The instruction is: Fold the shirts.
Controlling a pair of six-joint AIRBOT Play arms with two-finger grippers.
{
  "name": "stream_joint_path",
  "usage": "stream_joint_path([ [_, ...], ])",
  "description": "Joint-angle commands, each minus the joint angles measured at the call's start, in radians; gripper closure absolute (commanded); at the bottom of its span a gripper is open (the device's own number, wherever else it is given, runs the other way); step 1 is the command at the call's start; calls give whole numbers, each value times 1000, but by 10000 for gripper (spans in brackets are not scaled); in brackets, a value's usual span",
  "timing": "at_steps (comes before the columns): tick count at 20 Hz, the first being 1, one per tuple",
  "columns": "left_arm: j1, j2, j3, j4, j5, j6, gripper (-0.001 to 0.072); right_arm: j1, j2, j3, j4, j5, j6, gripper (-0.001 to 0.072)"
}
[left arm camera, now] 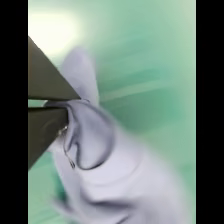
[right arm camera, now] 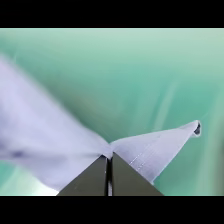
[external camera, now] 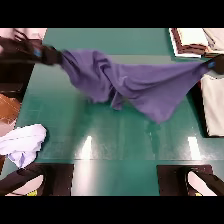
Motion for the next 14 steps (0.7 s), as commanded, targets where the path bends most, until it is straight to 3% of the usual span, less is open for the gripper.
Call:
stream_joint_path([
  [1,0,157,145,8,-3,-2,683,-80,98,153,-14,28,1,696],
  [8,0,379,356,-20,-10,-5,683,-260,95,463,-12,166,18,696],
  [11,0,378,382,-12,-18,-4,683,-274,4,589,-12,225,51,697],
  [14,0,280,373,69,-162,-4,682,-210,-113,614,-14,272,102,697],
])
